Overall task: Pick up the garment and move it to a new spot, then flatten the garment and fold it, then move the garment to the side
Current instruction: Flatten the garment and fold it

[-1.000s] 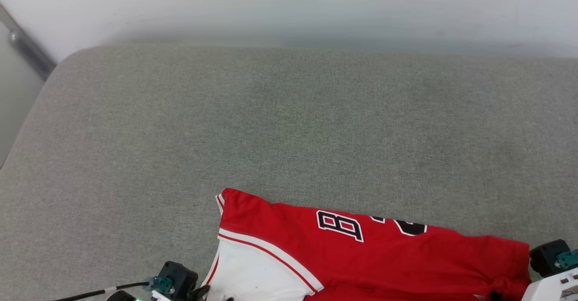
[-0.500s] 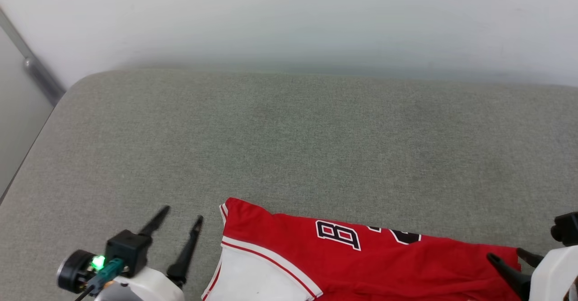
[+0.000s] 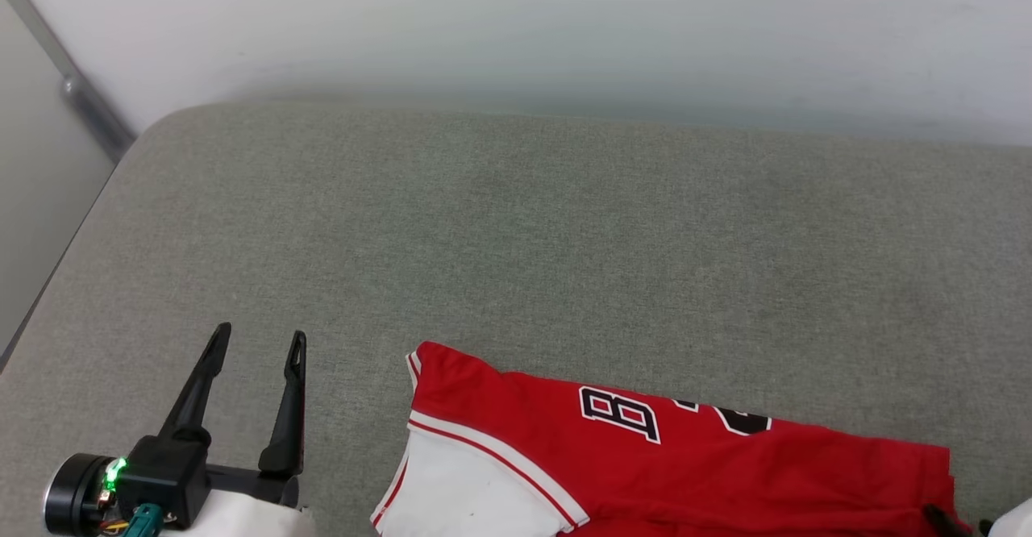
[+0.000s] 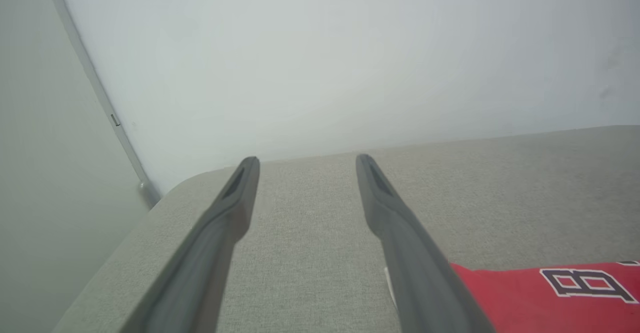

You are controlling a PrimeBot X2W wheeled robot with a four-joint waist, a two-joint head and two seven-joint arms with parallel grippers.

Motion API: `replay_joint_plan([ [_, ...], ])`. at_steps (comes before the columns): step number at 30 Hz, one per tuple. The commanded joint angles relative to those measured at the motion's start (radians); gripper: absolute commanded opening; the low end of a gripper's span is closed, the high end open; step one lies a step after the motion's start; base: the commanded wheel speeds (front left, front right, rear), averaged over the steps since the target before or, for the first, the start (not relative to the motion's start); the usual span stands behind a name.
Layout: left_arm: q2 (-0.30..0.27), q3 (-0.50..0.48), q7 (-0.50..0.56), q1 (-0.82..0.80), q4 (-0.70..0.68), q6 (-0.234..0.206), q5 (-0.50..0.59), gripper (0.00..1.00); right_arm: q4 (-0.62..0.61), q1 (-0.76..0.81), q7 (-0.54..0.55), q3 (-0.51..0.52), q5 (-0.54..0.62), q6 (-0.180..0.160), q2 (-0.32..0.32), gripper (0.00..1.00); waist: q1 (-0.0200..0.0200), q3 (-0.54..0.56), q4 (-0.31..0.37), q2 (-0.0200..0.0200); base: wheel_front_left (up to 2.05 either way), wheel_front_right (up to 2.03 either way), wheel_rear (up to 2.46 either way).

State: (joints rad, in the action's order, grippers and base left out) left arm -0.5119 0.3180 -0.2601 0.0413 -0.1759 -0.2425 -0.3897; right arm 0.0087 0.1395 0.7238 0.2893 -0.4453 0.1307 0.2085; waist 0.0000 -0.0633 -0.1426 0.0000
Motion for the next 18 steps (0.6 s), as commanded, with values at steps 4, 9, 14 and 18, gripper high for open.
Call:
replay_joint_plan([
  [4,0.074,-0.087,-0.007,0.05,-0.012,0.08,0.075,1.0,0.044,0.019,-0.006,0.056,0.036,0.0,-0.053,1.0,0.0,-0.015,-0.014,0.0,0.0,0.0,0.0],
  [9,0.147,-0.158,-0.007,0.07,0.005,0.165,0.132,1.0,0.108,0.01,-0.017,0.079,0.03,0.0,-0.086,1.0,0.0,-0.028,-0.023,0.0,0.0,0.0,0.0],
  [14,0.204,-0.213,-0.007,0.065,0.022,0.236,0.173,1.0,0.164,-0.001,-0.035,0.021,-0.006,0.001,-0.102,1.0,0.0,-0.042,-0.029,0.0,0.0,0.0,0.0],
  [18,0.238,-0.251,-0.007,0.055,0.034,0.28,0.199,1.0,0.205,-0.009,-0.051,-0.03,-0.027,0.003,-0.112,1.0,0.0,-0.051,-0.031,0.0,0.0,0.0,0.0],
])
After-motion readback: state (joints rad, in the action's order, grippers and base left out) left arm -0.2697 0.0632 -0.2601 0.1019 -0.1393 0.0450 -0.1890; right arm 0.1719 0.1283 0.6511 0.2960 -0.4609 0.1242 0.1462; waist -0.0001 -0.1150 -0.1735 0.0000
